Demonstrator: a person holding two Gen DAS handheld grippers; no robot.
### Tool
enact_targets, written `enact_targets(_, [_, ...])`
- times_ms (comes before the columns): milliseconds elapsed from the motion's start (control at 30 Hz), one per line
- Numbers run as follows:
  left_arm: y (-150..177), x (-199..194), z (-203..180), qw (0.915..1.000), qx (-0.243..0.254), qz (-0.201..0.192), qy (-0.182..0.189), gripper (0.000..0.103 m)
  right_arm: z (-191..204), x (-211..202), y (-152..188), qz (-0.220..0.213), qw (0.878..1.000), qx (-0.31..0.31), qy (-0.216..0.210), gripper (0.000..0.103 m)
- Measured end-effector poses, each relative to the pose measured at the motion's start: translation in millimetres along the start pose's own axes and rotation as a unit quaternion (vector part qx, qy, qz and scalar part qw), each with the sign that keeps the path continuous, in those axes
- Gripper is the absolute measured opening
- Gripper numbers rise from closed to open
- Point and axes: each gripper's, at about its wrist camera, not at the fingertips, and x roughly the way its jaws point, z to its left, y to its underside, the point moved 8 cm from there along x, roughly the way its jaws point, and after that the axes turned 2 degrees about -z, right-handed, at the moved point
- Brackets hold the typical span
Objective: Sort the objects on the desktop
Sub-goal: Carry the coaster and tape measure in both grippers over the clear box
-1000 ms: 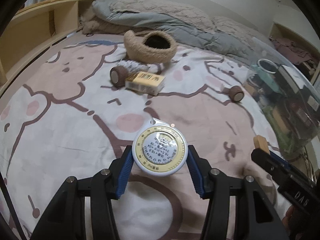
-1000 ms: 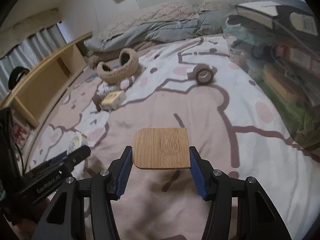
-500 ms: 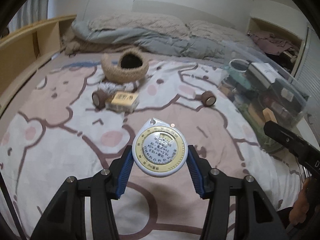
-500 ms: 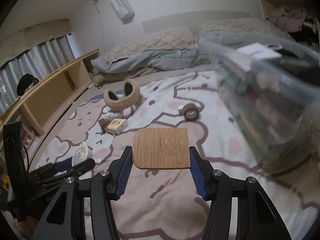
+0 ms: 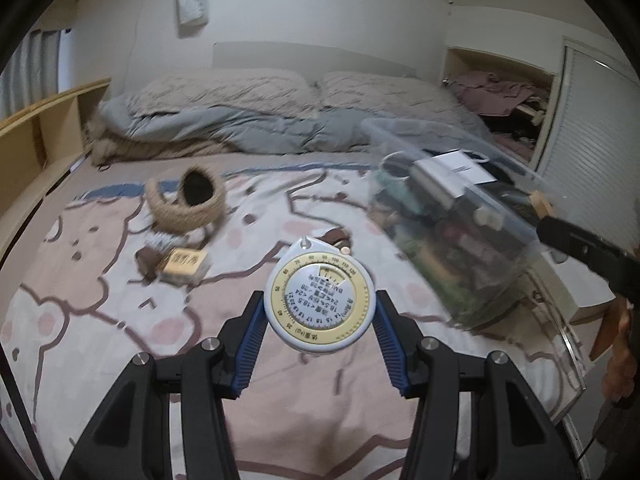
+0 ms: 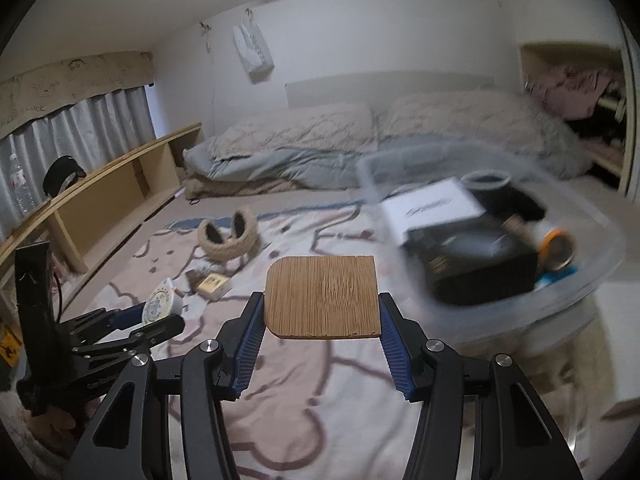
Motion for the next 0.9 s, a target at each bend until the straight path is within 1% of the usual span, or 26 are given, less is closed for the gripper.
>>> enact_targets(200, [-17, -4, -33, 0.9996, 0.015, -0.012, 0.023, 0.053, -34, -23, -33, -0.028, 0.999, -0.019, 0.031, 0.055])
enact_targets(367, [-25, -5, -55, 0.9990, 0.020, -0.020, 0.034, 0.053, -72, -32, -61, -0.043, 0.998, -0.007, 0.053, 0.055])
enact_targets(433, [-27, -5, -63, 0.9988, 0.022, -0.021, 0.038, 0.053, -90, -27, -72, -0.040, 0.997, -0.003, 0.065, 0.055])
enact_targets(567, [-30, -2, -77, 0.9983, 0.027, -0.020, 0.048, 0.053, -122, -7, -88, -0.024, 0.995, 0.006, 0.098, 0.055])
enact_targets(667, [-31, 1, -86, 0.9980, 0.029, -0.019, 0.053, 0.053, -144, 10, -93, -0.008, 0.993, 0.014, 0.113, 0.055])
enact_targets(833, [-32, 8, -95, 0.9978, 0.030, -0.014, 0.057, 0.053, -180, 49, -90, 0.039, 0.990, 0.024, 0.135, 0.056])
enact_targets(900, [-33, 10, -97, 0.9977, 0.030, -0.013, 0.059, 0.053, -186, 62, -84, 0.062, 0.988, 0.025, 0.140, 0.055])
